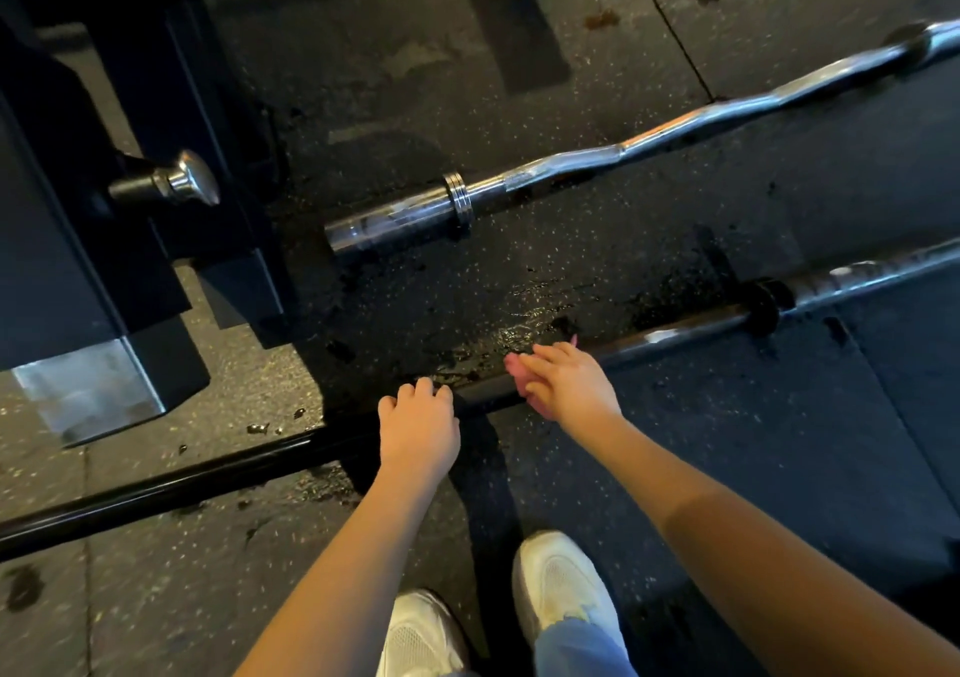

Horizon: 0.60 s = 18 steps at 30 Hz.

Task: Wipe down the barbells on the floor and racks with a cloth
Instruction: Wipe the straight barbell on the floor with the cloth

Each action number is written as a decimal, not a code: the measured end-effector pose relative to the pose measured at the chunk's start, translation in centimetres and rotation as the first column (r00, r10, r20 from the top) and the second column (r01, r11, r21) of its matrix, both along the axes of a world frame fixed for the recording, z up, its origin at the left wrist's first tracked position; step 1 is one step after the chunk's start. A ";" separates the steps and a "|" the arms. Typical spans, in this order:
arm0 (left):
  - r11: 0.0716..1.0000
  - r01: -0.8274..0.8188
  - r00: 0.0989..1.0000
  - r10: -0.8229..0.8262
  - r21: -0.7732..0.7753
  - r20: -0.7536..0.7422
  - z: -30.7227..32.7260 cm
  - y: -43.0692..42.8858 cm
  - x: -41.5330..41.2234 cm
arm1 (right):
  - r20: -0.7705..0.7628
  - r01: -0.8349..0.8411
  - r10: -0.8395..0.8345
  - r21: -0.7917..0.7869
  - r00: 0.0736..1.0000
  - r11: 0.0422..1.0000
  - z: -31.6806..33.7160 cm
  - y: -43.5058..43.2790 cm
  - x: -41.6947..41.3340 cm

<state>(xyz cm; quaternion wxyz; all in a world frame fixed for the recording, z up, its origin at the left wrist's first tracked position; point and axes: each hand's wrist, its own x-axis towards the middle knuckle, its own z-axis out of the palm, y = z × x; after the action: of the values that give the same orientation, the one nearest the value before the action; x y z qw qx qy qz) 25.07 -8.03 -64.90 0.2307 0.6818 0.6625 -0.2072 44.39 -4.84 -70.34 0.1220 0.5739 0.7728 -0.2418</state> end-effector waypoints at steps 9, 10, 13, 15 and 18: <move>0.988 -0.059 0.976 0.027 0.145 0.218 -0.9 -0.9 1.2 | -0.195 0.349 -0.434 -0.358 0.879 0.866 2.9 3.2 2.2; 0.984 -0.089 0.972 0.052 0.155 0.229 -1.0 -0.9 1.7 | -0.209 0.364 -0.436 -0.309 0.876 0.879 2.6 3.2 2.8; 0.972 -0.144 0.970 0.103 0.183 0.219 -1.5 -1.4 2.6 | -0.339 0.409 -0.438 -0.156 0.833 0.899 1.2 2.2 2.6; 0.974 -0.105 0.979 0.065 0.201 0.196 -1.8 -1.6 2.3 | -0.387 0.345 -0.338 -0.053 0.858 0.937 0.4 1.4 0.9; 0.974 -0.105 0.982 0.071 0.199 0.173 -1.5 -1.4 2.4 | -0.421 0.212 -0.186 0.015 0.888 0.977 -0.1 1.1 -0.7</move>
<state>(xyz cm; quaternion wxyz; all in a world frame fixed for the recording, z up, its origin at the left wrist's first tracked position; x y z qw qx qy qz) 27.43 -9.42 -66.45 0.2212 0.6868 0.6888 -0.0696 43.66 -3.79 -70.45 -0.0885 0.5886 0.7250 -0.3466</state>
